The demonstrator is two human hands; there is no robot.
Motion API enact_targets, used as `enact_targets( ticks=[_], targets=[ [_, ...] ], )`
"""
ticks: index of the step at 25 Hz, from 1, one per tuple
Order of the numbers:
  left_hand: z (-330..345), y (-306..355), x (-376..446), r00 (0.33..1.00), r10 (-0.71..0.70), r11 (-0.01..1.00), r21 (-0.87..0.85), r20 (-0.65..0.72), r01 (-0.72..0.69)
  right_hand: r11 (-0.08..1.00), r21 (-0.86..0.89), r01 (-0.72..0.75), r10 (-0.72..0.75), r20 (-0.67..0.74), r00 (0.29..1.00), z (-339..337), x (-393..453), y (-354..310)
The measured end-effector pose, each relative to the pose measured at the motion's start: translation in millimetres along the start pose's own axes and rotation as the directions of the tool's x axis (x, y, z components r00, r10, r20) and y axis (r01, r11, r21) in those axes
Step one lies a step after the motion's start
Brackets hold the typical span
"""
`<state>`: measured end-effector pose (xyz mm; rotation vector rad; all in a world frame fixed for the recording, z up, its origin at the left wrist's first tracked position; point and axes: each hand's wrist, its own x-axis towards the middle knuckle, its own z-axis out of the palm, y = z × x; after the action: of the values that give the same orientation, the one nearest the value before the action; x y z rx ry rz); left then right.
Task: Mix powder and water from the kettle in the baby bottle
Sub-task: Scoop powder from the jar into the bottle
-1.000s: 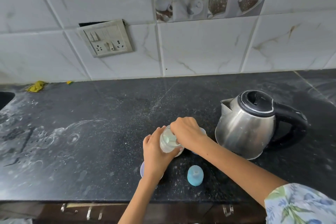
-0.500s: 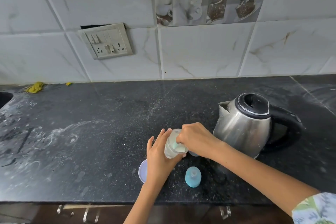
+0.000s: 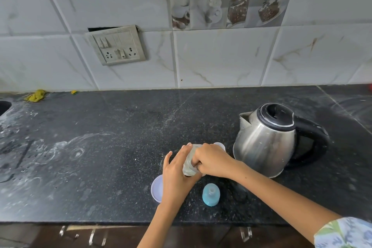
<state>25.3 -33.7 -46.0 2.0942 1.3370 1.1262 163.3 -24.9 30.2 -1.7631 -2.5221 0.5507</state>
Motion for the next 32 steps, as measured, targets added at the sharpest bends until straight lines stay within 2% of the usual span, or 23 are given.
enact_targets(
  ticks=[3,5,7,10,15,21,25,28,32],
  targets=[
    [0,-3,1,0.999,-0.032,0.999,-0.002,-0.004,0.032,0.937,0.32,-0.142,0.166,-0.051,0.985,2,5,4],
    [-1,-4,2,0.999,-0.051,0.999,0.006,-0.007,0.051,0.751,0.63,-0.197,0.289,-0.046,0.956,2,2,11],
    [-1,-5,4,0.997,-0.081,0.997,0.001,-0.002,0.081,0.575,0.795,-0.191,0.374,-0.048,0.926,2,-3,19],
    [-2,-4,5,0.992,-0.129,0.992,-0.018,-0.01,0.128,0.469,0.869,-0.162,0.444,-0.073,0.893,1,-10,26],
    [-5,-4,7,0.987,-0.158,0.986,-0.059,-0.009,0.157,0.345,0.933,-0.105,0.468,-0.075,0.88,0,-21,35],
    [-13,-6,9,0.977,-0.213,0.975,-0.07,-0.019,0.212,0.09,0.995,-0.053,0.536,-0.003,0.844,10,-31,38],
    [-13,-11,10,0.957,-0.29,0.954,-0.069,0.024,0.291,0.118,0.989,-0.089,0.604,-0.001,0.797,20,-31,32],
    [-13,-12,13,0.961,-0.276,0.957,-0.082,0.023,0.277,0.152,0.985,-0.087,0.628,-0.028,0.778,23,-28,27],
    [-17,-17,19,0.969,-0.239,0.958,-0.149,0.056,0.245,0.099,0.995,-0.028,0.645,-0.042,0.763,22,-25,22]
  ],
)
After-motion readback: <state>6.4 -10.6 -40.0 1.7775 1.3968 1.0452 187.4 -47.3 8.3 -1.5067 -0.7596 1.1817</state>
